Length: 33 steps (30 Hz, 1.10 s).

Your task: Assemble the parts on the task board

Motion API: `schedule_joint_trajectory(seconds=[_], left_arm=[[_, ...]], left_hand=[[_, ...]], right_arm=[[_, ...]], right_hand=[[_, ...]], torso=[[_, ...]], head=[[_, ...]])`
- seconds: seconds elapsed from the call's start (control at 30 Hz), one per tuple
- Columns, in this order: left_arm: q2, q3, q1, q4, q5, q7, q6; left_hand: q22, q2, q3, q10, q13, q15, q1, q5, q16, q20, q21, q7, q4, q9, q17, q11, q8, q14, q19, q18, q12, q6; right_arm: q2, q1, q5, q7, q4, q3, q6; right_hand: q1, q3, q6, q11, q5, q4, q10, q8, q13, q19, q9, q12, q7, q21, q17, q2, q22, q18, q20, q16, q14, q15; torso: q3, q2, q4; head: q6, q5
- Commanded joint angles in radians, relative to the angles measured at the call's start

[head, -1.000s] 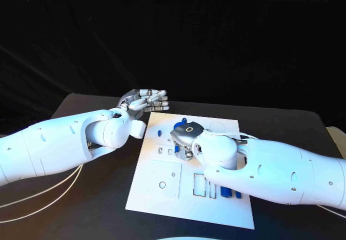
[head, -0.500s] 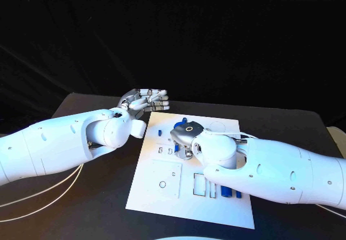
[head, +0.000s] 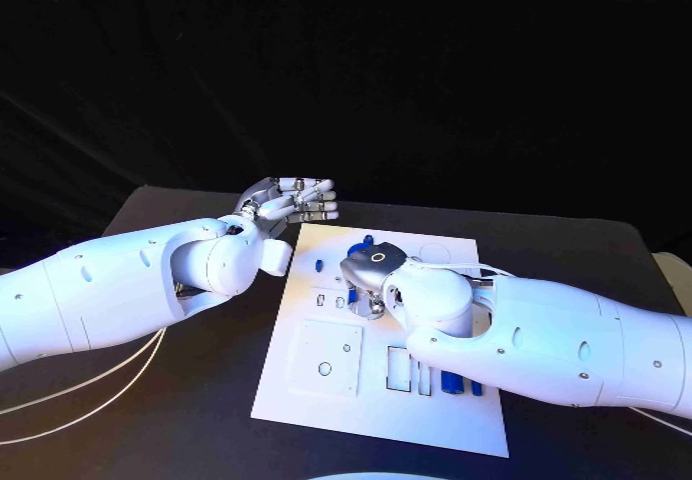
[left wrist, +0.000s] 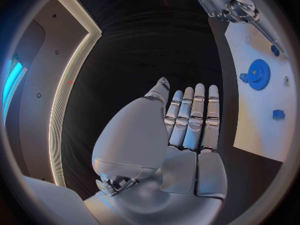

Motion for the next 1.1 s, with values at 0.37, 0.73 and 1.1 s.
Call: schedule_joint_trajectory(seconds=[0.37,0.73,1.1], left_arm=[[0.001,0.001,0.001,0.003,-0.001,0.004,0.016],[0.001,0.001,0.001,0.003,-0.001,0.003,0.015],[0.0,0.001,0.001,0.003,-0.001,0.002,0.013]], left_hand=[[-0.002,0.01,-0.005,0.005,0.001,0.001,-0.002,0.0,-0.007,-0.001,-0.007,0.002,0.0,-0.001,-0.001,0.001,-0.005,0.008,0.007,0.013,-0.006,0.006],[-0.002,0.01,-0.005,0.005,0.001,0.001,-0.002,0.0,-0.007,-0.001,-0.007,0.002,0.0,-0.001,-0.001,0.001,-0.005,0.008,0.007,0.013,-0.006,0.006],[-0.002,0.01,-0.006,0.005,0.001,0.001,-0.002,0.001,-0.008,-0.001,-0.007,0.003,0.0,-0.001,-0.002,0.001,-0.006,0.008,0.007,0.013,-0.007,0.006]], right_arm=[[0.003,-0.004,0.003,0.008,-0.007,-0.002,0.002],[0.005,-0.006,0.006,0.012,-0.012,-0.002,0.001],[0.004,-0.007,0.006,0.015,-0.014,-0.002,0.002]], right_hand=[[-0.008,-0.002,-0.01,-0.002,-0.011,0.012,0.103,-0.007,0.263,0.104,0.002,0.004,0.004,0.004,0.263,-0.006,0.263,-0.006,-0.006,0.004,0.103,-0.004],[-0.016,-0.009,-0.021,0.0,-0.028,0.017,0.103,-0.019,0.263,0.104,0.002,0.004,0.007,0.004,0.263,-0.018,0.263,-0.006,-0.004,0.004,0.103,-0.001],[-0.021,-0.016,-0.027,0.002,-0.057,0.024,0.103,-0.027,0.263,0.104,0.003,0.004,0.008,0.004,0.263,-0.027,0.263,-0.006,-0.002,0.004,0.103,0.0]], torso=[[-0.0003,0.0,0.0006],[-0.0002,0.0,-0.0002],[0.0002,0.0,0.0001]], head=[[-0.002,-0.002],[-0.004,-0.002],[-0.006,-0.002]])
